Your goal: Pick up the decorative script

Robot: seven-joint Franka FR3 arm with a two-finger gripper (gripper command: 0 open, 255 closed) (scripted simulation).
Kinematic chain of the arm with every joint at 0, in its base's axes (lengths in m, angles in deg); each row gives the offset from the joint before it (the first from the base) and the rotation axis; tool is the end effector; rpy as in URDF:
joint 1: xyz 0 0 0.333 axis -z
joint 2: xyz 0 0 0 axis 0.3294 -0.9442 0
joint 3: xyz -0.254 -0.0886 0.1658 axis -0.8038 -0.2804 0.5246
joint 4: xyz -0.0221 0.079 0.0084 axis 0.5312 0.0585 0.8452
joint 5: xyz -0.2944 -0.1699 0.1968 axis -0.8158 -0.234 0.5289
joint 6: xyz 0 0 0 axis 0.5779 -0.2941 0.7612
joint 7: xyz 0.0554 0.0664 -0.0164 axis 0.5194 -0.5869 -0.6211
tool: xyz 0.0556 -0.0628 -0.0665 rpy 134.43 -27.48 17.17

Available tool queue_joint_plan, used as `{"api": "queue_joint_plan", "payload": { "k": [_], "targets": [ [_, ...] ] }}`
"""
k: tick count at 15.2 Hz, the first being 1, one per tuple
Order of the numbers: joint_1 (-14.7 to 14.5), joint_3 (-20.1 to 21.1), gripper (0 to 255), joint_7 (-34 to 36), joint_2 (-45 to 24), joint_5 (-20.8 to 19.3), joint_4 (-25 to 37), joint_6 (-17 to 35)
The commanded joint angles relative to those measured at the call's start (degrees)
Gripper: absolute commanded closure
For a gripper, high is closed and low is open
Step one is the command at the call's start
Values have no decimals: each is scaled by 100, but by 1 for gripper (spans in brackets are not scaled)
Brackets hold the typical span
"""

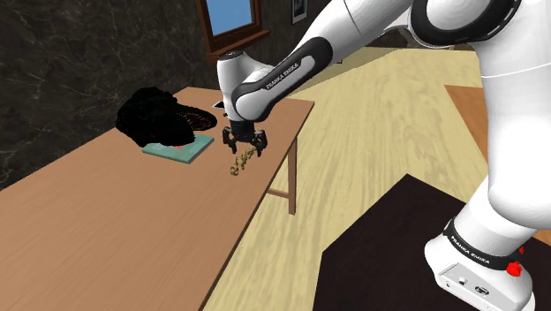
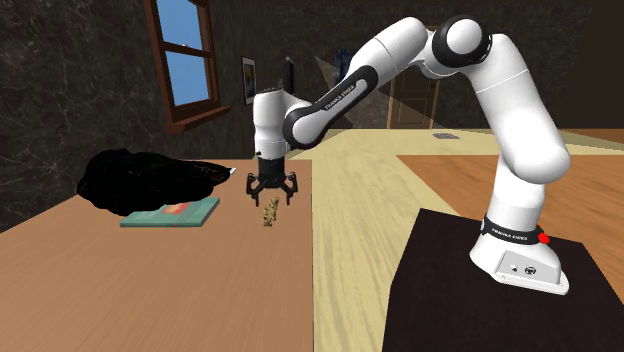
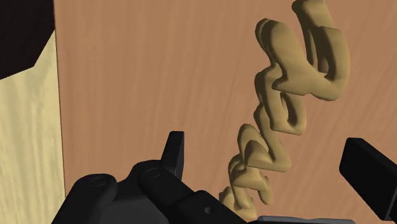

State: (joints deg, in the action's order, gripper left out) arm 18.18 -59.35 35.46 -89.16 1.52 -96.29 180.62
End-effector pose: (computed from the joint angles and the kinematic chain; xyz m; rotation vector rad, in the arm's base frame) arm 0.6219 0.2463 0.2960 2.8203 -1.3646 0.1116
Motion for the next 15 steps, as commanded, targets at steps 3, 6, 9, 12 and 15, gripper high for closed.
{"api": "queue_joint_plan", "payload": {
  "k": [3, 6, 9, 12, 15],
  "targets": [
    [-2, -5, 255, 8, -10, -9, -16, 28],
    [-1, -5, 255, 8, -10, -9, -17, 29],
    [-2, -5, 255, 8, -10, -9, -17, 29],
    [22, 26, 255, -35, 79, 43, 17, -87],
    [48, 70, 255, -87, 199, 115, 77, -256]
  ]
}}
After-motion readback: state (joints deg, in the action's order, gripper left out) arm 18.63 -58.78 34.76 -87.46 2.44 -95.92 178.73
